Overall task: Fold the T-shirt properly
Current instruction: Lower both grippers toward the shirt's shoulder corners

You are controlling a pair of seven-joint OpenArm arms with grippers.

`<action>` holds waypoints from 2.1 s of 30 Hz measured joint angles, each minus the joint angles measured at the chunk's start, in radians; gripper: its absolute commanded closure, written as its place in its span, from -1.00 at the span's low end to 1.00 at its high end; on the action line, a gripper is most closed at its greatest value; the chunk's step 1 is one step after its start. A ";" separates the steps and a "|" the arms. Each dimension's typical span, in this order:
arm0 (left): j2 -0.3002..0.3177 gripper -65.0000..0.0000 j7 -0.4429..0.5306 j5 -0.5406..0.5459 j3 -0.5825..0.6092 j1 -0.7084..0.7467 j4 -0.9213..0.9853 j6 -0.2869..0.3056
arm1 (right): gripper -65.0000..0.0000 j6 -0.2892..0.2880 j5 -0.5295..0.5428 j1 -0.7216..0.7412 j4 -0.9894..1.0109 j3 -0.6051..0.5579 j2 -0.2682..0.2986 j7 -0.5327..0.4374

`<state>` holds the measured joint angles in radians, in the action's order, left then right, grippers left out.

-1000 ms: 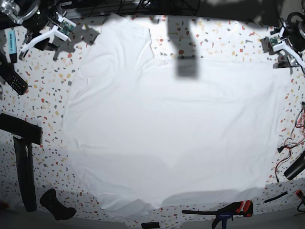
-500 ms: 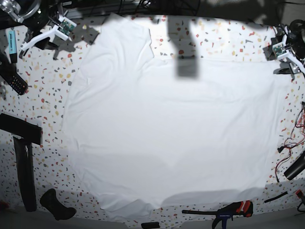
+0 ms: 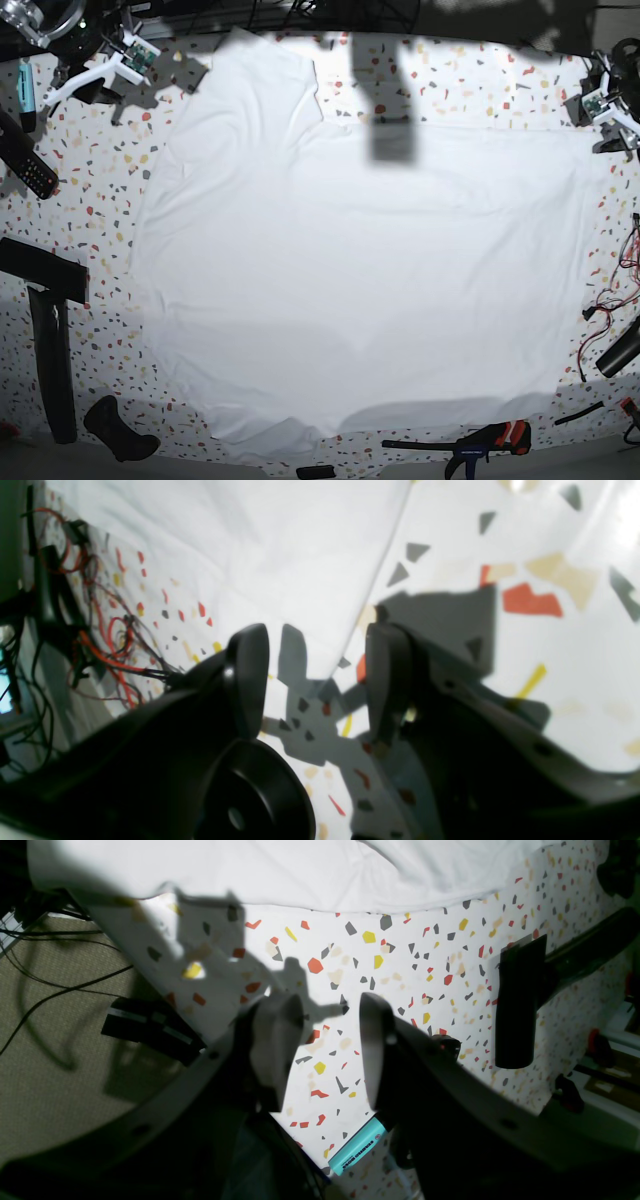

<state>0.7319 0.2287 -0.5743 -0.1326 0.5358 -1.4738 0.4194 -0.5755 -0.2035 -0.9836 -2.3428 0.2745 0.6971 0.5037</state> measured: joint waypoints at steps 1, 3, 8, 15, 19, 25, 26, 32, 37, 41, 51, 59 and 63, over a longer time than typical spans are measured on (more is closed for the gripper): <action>-0.014 0.10 0.000 0.000 -0.001 -0.008 0.005 -0.002 | 0.27 0.000 0.000 0.000 0.000 0.000 0.000 0.000; -0.047 0.10 0.000 0.003 -0.003 -0.033 0.013 -0.013 | 0.27 0.000 0.000 0.000 0.000 0.000 0.000 0.000; -0.084 0.10 -0.049 0.005 -0.003 -0.071 0.015 -0.012 | 0.27 0.000 0.000 0.000 0.000 0.000 0.001 0.000; -0.053 0.98 -0.086 -0.008 0.000 -0.073 0.021 0.000 | 0.27 0.003 0.123 0.000 0.000 0.000 0.000 0.002; -0.058 1.00 -0.086 -0.004 0.001 -0.071 0.022 0.002 | 0.27 0.003 0.212 0.006 0.000 0.000 0.001 -0.004; -0.050 1.00 -0.042 -0.004 0.001 -0.071 0.021 0.002 | 0.27 -0.001 0.240 0.073 0.000 0.000 0.000 -0.003; -0.050 1.00 -0.032 -0.005 0.001 -0.071 0.021 0.000 | 0.27 0.000 0.239 0.084 0.000 0.000 0.000 -0.003; -0.051 0.45 -0.034 -0.006 0.001 -0.071 0.021 0.001 | 0.27 0.000 0.238 0.097 0.000 0.000 0.000 -0.005; -0.051 0.38 -0.041 -0.004 0.001 -0.071 0.020 -0.001 | 0.27 0.000 0.238 0.097 0.000 0.000 0.000 -0.005; -0.053 0.39 -0.041 -0.004 0.001 -0.071 0.020 -0.002 | 0.27 0.000 0.238 0.097 0.000 0.000 0.000 -0.005; -0.085 0.80 -0.048 -0.004 0.001 -0.070 0.020 -0.047 | 0.27 0.000 0.422 0.097 0.000 -0.001 -0.001 0.004; -0.132 1.00 -0.048 -0.003 -0.001 -0.071 0.020 -0.019 | 0.23 -0.125 0.355 0.097 0.000 -0.171 0.001 0.051; -0.137 1.00 -0.048 -0.003 -0.002 -0.071 0.020 -0.017 | -0.06 -0.127 0.055 0.098 0.001 -0.340 0.001 0.048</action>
<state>0.5953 0.1806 -0.5774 -0.1345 0.4652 -1.4540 0.4026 -0.7021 -0.1490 -0.8860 -2.3421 -0.0658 0.6979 0.5518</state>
